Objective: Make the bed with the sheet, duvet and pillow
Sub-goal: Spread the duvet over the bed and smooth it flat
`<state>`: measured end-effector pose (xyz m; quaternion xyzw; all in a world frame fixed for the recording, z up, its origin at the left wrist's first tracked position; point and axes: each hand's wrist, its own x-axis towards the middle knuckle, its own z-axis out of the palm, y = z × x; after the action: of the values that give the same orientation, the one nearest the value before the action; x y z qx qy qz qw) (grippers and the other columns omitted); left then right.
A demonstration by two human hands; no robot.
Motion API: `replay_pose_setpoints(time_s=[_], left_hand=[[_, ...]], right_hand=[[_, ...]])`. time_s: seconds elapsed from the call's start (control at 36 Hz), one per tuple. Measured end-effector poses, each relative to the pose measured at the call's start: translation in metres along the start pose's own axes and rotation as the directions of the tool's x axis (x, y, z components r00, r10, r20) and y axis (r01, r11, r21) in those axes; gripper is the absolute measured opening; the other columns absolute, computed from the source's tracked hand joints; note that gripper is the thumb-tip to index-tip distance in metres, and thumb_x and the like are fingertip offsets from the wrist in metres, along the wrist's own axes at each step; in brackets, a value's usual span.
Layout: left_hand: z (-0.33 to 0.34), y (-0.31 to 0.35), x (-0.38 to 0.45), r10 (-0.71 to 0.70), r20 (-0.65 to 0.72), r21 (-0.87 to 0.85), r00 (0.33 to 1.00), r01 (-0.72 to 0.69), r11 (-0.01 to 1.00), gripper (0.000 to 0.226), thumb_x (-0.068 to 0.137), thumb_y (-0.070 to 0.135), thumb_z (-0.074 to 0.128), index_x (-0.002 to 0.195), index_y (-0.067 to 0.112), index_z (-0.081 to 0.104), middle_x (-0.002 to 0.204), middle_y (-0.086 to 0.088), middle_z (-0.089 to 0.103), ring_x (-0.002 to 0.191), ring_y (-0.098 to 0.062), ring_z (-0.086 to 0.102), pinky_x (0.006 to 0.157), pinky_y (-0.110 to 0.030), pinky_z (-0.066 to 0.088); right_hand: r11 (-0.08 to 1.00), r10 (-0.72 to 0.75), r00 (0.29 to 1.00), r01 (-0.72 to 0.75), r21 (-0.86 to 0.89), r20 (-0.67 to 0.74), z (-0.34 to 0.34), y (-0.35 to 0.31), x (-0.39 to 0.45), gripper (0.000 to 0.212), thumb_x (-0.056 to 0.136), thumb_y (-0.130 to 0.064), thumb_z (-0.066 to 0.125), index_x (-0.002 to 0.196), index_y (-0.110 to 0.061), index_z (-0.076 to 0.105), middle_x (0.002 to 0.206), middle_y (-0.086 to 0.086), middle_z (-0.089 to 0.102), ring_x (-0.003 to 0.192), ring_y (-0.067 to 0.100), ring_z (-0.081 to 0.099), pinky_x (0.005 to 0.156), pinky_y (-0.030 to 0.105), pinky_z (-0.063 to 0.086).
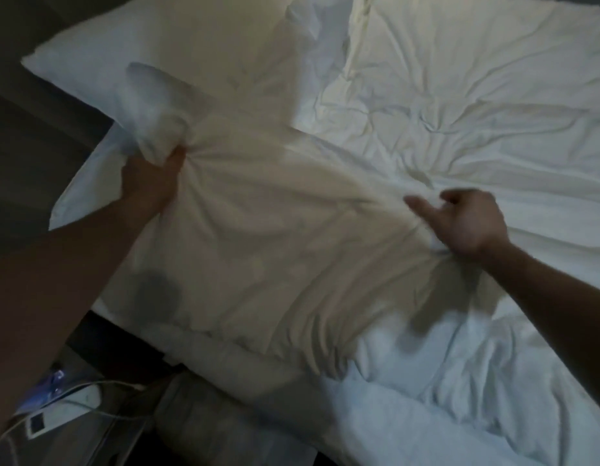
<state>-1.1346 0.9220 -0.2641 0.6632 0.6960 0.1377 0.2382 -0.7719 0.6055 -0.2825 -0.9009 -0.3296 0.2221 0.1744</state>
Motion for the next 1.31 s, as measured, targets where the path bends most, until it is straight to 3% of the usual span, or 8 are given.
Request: replay_pose_setpoints(time_s=[0.14, 0.25, 0.33, 0.44, 0.58, 0.83, 1.03, 1.31], left_hand=[[0.000, 0.007, 0.013, -0.055, 0.138, 0.243, 0.989, 0.020, 0.970, 0.114, 0.073, 0.086, 0.049, 0.155, 0.010, 0.024, 0.156, -0.016, 0.032, 0.141, -0.036, 0.035, 0.116, -0.044, 0.030], [0.008, 0.030, -0.003, -0.064, -0.075, 0.168, 0.995, 0.075, 0.983, 0.120, 0.070, 0.062, 0.076, 0.155, 0.007, 0.012, 0.160, -0.016, 0.018, 0.145, -0.035, 0.024, 0.117, -0.046, 0.025], [0.016, 0.049, -0.026, 0.373, -0.295, 0.315, 0.880, -0.279, 0.907, 0.093, 0.065, 0.034, 0.068, 0.146, 0.009, 0.030, 0.151, -0.013, 0.033, 0.139, -0.033, 0.032, 0.113, -0.042, 0.027], [0.050, 0.062, -0.067, 0.778, 0.007, 0.373, 0.628, -0.723, 0.581, 0.083, 0.069, 0.039, 0.062, 0.146, 0.017, 0.039, 0.155, -0.008, 0.032, 0.142, -0.030, 0.031, 0.118, -0.048, 0.017], [0.099, 0.049, -0.071, 0.364, 0.312, 0.590, 0.877, -0.480, 0.649, 0.091, 0.078, 0.086, 0.032, 0.153, 0.036, 0.022, 0.165, 0.002, 0.000, 0.151, -0.024, -0.008, 0.111, -0.065, -0.010], [0.123, 0.085, -0.078, 0.273, 0.368, 0.571, 0.889, -0.448, 0.688, 0.080, 0.083, 0.078, 0.036, 0.149, 0.034, 0.033, 0.162, 0.000, 0.019, 0.150, -0.030, 0.006, 0.115, -0.064, -0.005], [0.157, 0.148, -0.174, 0.665, 0.555, 0.039, 0.499, -0.815, 0.578, 0.070, 0.077, 0.059, 0.059, 0.135, 0.021, 0.055, 0.148, -0.005, 0.046, 0.139, -0.022, 0.039, 0.115, -0.032, 0.025], [0.237, 0.225, -0.316, 0.626, 0.730, -0.051, 0.274, -0.892, 0.450, 0.071, 0.075, 0.054, 0.052, 0.142, 0.030, 0.045, 0.149, 0.006, 0.042, 0.139, -0.020, 0.034, 0.115, -0.038, 0.026]], right_hand=[[0.996, -0.005, 0.998, 0.010, -0.089, 0.057, 0.014, -0.013, 0.041, 0.061, 0.079, -0.075, 0.056, 0.094, -0.017, 0.067, 0.103, 0.014, 0.068, 0.104, 0.035, 0.061, 0.081, 0.038, 0.045], [0.985, 0.053, 0.991, -0.031, -0.172, 0.123, 0.039, -0.001, 0.031, 0.065, 0.085, -0.070, 0.052, 0.128, -0.022, 0.054, 0.126, 0.014, 0.059, 0.119, 0.035, 0.054, 0.101, 0.045, 0.035], [0.983, -0.016, 0.999, 0.008, -0.182, -0.043, 0.046, 0.019, 0.003, 0.064, 0.090, -0.068, 0.041, 0.132, -0.020, 0.048, 0.129, 0.015, 0.058, 0.118, 0.038, 0.054, 0.107, 0.050, 0.030], [0.974, 0.099, 0.994, -0.106, -0.198, -0.049, 0.043, 0.042, -0.016, 0.072, 0.089, -0.071, 0.034, 0.139, -0.020, 0.042, 0.134, 0.018, 0.055, 0.124, 0.039, 0.050, 0.111, 0.051, 0.024], [0.956, 0.172, 0.983, -0.150, -0.253, 0.070, 0.040, 0.051, -0.012, 0.078, 0.088, -0.075, 0.031, 0.146, -0.024, 0.037, 0.139, 0.016, 0.053, 0.127, 0.036, 0.047, 0.107, 0.049, 0.029], [0.994, 0.013, 1.000, -0.011, -0.111, 0.012, 0.030, 0.056, -0.023, 0.068, 0.092, -0.065, 0.041, 0.144, -0.021, 0.042, 0.139, 0.012, 0.054, 0.126, 0.036, 0.050, 0.108, 0.046, 0.031], [0.999, -0.018, 0.992, 0.022, 0.037, -0.127, -0.015, 0.119, -0.084, 0.072, 0.086, -0.063, 0.041, 0.138, -0.014, 0.052, 0.131, 0.013, 0.059, 0.114, 0.038, 0.058, 0.100, 0.046, 0.044], [0.979, 0.111, 0.987, -0.089, -0.182, 0.117, -0.048, 0.259, -0.163, 0.080, 0.078, -0.074, 0.040, 0.137, -0.021, 0.054, 0.134, 0.010, 0.059, 0.125, 0.033, 0.052, 0.104, 0.044, 0.039]])
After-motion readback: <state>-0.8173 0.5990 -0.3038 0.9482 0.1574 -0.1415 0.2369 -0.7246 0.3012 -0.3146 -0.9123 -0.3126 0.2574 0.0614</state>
